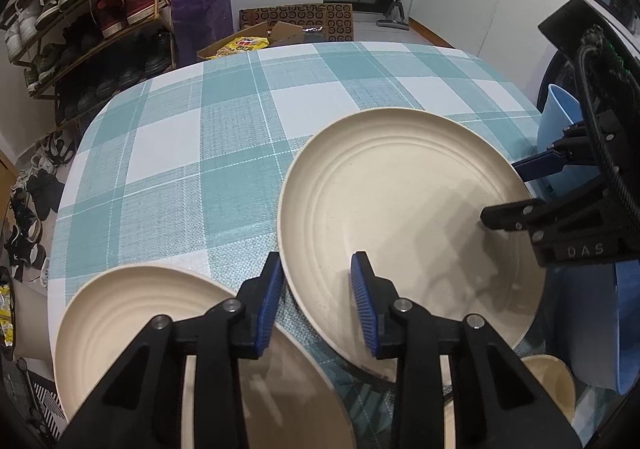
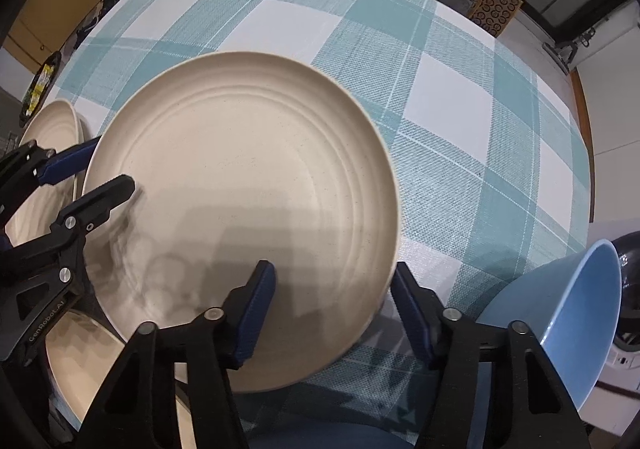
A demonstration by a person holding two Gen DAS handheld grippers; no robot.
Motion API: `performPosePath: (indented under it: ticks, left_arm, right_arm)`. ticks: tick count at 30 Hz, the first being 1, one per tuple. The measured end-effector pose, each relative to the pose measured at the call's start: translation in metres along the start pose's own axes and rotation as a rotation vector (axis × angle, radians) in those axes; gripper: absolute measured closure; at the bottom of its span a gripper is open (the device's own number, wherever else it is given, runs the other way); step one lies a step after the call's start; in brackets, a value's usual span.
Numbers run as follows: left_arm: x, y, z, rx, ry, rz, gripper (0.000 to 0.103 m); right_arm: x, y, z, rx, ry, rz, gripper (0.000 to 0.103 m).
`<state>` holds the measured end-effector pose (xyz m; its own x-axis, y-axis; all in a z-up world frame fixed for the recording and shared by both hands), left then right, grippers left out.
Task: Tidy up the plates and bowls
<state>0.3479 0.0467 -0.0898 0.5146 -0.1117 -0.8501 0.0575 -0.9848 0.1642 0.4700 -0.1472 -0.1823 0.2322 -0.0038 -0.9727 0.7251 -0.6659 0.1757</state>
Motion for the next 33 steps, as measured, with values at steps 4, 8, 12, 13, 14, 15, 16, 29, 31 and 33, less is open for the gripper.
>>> performPosePath:
  ticks: [4, 8, 12, 13, 14, 15, 16, 29, 31, 33]
  left_arm:
    - [-0.001, -0.003, -0.001, -0.027, 0.005, 0.009, 0.071]
    - [-0.002, -0.004, -0.001, -0.026, 0.015, -0.015, 0.071]
    - [-0.004, -0.007, -0.002, -0.044, 0.020, -0.008, 0.072]
    - [-0.005, -0.007, -0.002, -0.046, 0.021, -0.008, 0.072]
    - [-0.005, -0.007, -0.002, -0.046, 0.021, -0.007, 0.072]
    - [-0.006, -0.007, -0.002, -0.047, 0.023, -0.008, 0.072]
    - [-0.006, -0.007, -0.003, -0.048, 0.024, -0.008, 0.072]
    - [-0.026, -0.004, -0.010, -0.060, 0.081, 0.004, 0.076]
    - [-0.030, -0.003, -0.010, -0.062, 0.088, 0.006, 0.076]
    - [-0.032, -0.003, -0.010, -0.062, 0.094, 0.005, 0.076]
  right_arm:
    - [-0.002, 0.010, 0.000, 0.020, 0.025, -0.009, 0.056]
    - [0.001, 0.010, -0.002, 0.010, 0.037, -0.002, 0.063]
    - [-0.003, 0.004, 0.000, 0.012, 0.054, 0.019, 0.072]
    - [-0.004, 0.005, 0.001, 0.016, 0.059, 0.022, 0.075]
    - [-0.006, 0.004, -0.002, 0.018, 0.067, 0.022, 0.075]
    - [-0.007, 0.003, -0.004, 0.019, 0.071, 0.021, 0.076]
    - [-0.008, 0.002, -0.004, 0.020, 0.076, 0.023, 0.077]
    - [-0.037, -0.002, 0.004, 0.032, 0.141, 0.050, 0.081]
    - [-0.040, -0.001, 0.005, 0.033, 0.148, 0.053, 0.081]
    - [-0.043, -0.002, 0.006, 0.034, 0.156, 0.055, 0.081]
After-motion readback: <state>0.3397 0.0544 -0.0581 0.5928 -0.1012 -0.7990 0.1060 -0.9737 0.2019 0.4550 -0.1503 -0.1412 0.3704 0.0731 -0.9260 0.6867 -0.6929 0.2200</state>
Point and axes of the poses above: each gripper's, at about its wrist camera, not at the fingertips, and x roughly the way its jaws point, y to its right, z to its underside, the point moved 5 cm from there along x, roughly the way its jaws point, and after that the axes turned 10 degrees about -x, right-handed, at the moved point
